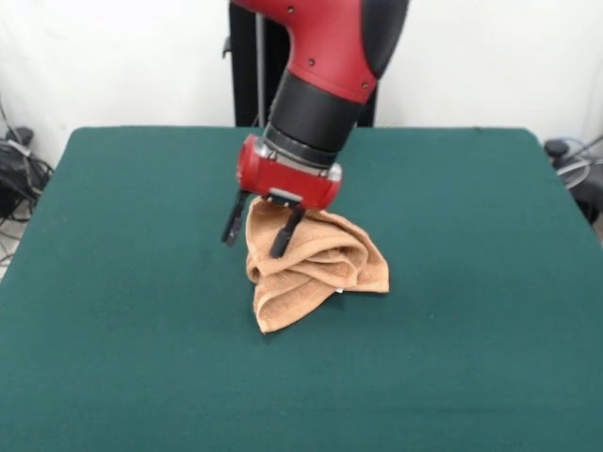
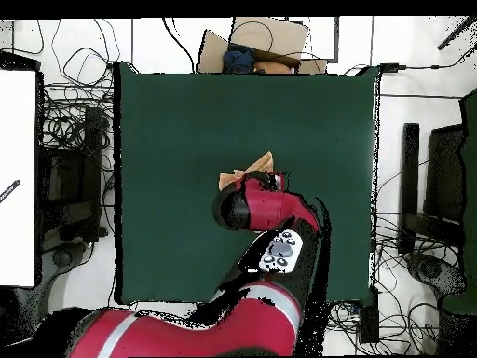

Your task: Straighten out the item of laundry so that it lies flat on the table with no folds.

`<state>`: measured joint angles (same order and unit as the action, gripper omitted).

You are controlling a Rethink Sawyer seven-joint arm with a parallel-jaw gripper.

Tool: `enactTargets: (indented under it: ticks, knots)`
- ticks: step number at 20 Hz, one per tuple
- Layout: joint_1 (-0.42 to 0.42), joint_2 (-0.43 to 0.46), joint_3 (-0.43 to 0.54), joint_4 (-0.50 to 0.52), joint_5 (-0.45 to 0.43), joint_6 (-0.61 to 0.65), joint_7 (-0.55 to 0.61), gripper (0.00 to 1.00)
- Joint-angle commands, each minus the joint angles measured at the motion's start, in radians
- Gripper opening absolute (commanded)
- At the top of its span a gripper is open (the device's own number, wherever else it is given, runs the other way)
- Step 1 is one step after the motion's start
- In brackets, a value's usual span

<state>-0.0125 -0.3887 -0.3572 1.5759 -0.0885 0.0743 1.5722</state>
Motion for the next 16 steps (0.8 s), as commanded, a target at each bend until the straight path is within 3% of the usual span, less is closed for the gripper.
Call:
enactTargets:
  ticks: [1,16]
  knots:
    - [-0.043,0.043,0.176,0.011,-0.037,-0.062,0.129,1.0]
    - [-0.192,0.059,0.373,0.067,-0.057,-0.108,0.139,1.0]
